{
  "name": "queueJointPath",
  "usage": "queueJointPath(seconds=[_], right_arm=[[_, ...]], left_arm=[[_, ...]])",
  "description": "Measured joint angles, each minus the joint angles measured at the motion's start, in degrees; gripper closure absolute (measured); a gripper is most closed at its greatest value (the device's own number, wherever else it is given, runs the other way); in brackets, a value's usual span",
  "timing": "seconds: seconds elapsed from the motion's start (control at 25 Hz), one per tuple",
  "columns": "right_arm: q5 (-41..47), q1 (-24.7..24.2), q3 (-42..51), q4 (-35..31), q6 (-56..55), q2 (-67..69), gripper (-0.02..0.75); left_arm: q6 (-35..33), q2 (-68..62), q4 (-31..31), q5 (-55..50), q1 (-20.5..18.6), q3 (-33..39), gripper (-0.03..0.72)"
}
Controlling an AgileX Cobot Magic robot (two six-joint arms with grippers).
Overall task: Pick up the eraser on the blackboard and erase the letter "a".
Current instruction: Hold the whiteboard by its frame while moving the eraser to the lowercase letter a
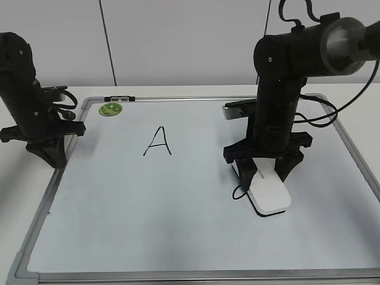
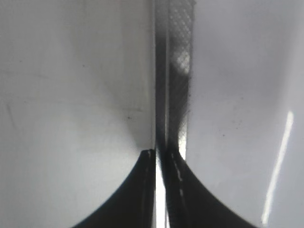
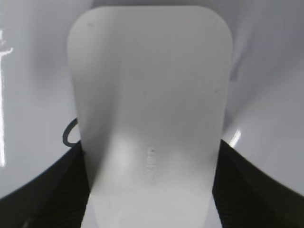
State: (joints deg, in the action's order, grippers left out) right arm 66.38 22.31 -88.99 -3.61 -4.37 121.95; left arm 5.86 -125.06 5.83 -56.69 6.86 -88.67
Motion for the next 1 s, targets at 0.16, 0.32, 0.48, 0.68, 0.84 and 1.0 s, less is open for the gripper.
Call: queueJointPath(seconds=[0.16, 0.32, 0.48, 0.68, 0.84, 1.0], right_arm=[[0.9, 1.2, -0.8, 1.1, -0.3, 1.0, 0.215], [1.4, 3.2, -1.2, 2.8, -0.5, 1.5, 0.215], [2.5, 6.7, -2.1, 0.4, 1.4, 1.9, 0.215], [3.7, 10.5, -4.1, -4.5, 2.2, 2.7, 0.215], [4.7, 10.7, -5.5, -3.1, 1.6, 3.3, 0.215], [4.7, 9.0, -5.9, -1.6, -0.3, 3.7, 0.215]], left_arm=[[0.0, 0.0, 0.0, 0.0, 0.0, 0.0, 0.662], [0.0, 0.0, 0.0, 0.0, 0.0, 0.0, 0.662], [0.0, 0.0, 0.0, 0.0, 0.0, 0.0, 0.66], [0.0, 0.0, 0.0, 0.0, 0.0, 0.0, 0.66], [0.0, 0.0, 0.0, 0.0, 0.0, 0.0, 0.66], [0.0, 0.0, 0.0, 0.0, 0.0, 0.0, 0.66]])
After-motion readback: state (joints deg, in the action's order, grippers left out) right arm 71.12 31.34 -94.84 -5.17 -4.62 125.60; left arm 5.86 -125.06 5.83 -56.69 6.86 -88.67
